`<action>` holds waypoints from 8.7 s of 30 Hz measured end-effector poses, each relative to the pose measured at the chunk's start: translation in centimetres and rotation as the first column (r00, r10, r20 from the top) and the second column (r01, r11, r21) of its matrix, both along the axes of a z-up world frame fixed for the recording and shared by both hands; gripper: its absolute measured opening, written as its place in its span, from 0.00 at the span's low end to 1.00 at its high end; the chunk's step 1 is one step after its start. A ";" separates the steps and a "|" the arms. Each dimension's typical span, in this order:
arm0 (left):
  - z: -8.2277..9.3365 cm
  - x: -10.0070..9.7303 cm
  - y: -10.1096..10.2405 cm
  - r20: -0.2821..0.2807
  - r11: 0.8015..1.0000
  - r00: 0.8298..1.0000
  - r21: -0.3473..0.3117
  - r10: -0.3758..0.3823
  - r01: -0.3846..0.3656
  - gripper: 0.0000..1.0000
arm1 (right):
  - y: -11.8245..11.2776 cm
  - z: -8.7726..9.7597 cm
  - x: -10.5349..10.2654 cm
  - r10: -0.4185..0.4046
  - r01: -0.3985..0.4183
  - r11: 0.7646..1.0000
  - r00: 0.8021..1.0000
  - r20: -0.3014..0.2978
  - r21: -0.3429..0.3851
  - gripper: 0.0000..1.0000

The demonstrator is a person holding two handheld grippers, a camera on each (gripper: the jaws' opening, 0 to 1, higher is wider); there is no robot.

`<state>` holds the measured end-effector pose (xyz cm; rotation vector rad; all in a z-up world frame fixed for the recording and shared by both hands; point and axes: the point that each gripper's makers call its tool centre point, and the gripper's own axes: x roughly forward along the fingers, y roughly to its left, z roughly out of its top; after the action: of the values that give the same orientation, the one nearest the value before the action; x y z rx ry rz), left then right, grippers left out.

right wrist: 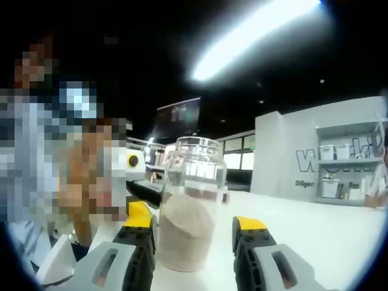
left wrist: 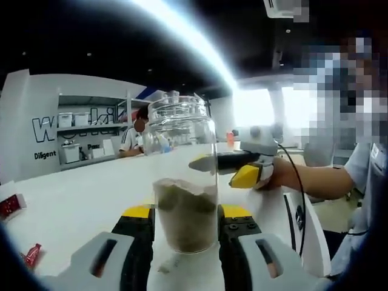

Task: Tear open the coffee pouch, take out the coffee, and pour the coffee from the pouch into the cup

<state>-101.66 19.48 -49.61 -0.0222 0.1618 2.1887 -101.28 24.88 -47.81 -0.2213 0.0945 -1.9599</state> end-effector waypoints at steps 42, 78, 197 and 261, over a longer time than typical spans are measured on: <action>0.5 0.3 1.1 0.046 1.000 0.999 0.004 -0.005 0.004 0.42 | -1.2 -2.3 0.2 -0.002 0.011 0.986 0.998 -0.055 0.165 0.51; 1.1 0.1 2.5 0.055 1.000 0.999 -0.013 -0.002 0.003 0.43 | -0.9 -2.9 0.3 -0.066 0.070 0.981 0.997 -0.025 0.178 0.52; 0.4 -4.5 6.8 0.088 0.999 0.996 -0.026 -0.024 0.026 0.33 | 3.7 -2.5 -5.2 -0.344 0.338 0.934 0.938 0.038 0.121 0.51; 0.7 -7.2 9.8 0.098 0.999 0.994 -0.020 -0.045 0.047 0.35 | 6.7 -2.5 -7.8 -0.486 0.478 0.870 0.873 0.045 0.120 0.51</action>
<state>-108.88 29.28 -48.86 -0.1368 0.1302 2.1349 -109.07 31.57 -50.34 -0.0545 0.2218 -2.4541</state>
